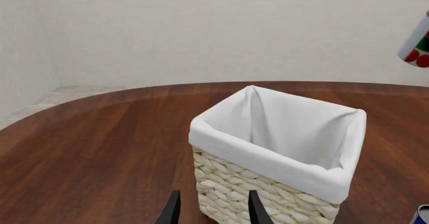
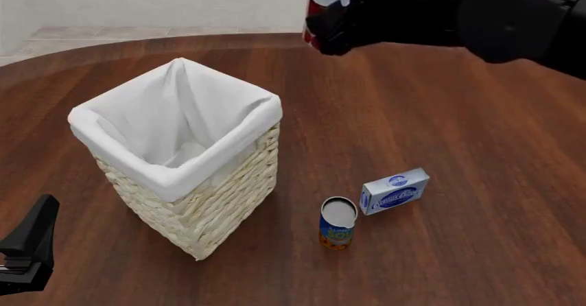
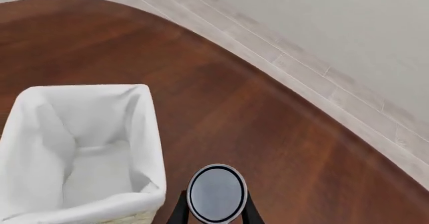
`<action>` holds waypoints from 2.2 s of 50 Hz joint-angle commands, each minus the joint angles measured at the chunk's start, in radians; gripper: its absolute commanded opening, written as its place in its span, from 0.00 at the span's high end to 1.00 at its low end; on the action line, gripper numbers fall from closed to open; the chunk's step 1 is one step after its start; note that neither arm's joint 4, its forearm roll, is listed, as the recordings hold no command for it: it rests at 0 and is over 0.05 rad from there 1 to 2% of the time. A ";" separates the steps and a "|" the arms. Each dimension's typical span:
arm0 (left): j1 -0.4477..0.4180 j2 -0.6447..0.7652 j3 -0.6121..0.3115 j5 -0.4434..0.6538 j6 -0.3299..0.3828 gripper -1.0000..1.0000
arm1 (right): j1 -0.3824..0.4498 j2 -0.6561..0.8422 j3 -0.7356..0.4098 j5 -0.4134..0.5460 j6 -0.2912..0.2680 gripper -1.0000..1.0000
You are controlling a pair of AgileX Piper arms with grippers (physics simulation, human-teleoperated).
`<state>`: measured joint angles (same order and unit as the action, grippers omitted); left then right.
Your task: Pick up the tomato sauce, and put it in the basket.
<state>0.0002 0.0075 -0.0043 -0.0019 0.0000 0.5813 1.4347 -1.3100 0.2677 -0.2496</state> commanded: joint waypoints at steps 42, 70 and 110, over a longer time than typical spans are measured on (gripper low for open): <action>0.000 0.000 0.000 0.000 0.000 0.00 | 0.174 0.123 -0.075 -0.020 0.060 1.00; 0.000 0.000 0.000 0.000 0.000 0.00 | 0.214 0.241 -0.140 -0.024 0.068 1.00; 0.000 0.000 0.000 0.000 0.000 0.00 | 0.248 0.495 -0.378 0.046 0.062 1.00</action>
<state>0.0002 0.0075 -0.0043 -0.0019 -0.0001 0.8263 1.8712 -1.6209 0.2890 -0.2016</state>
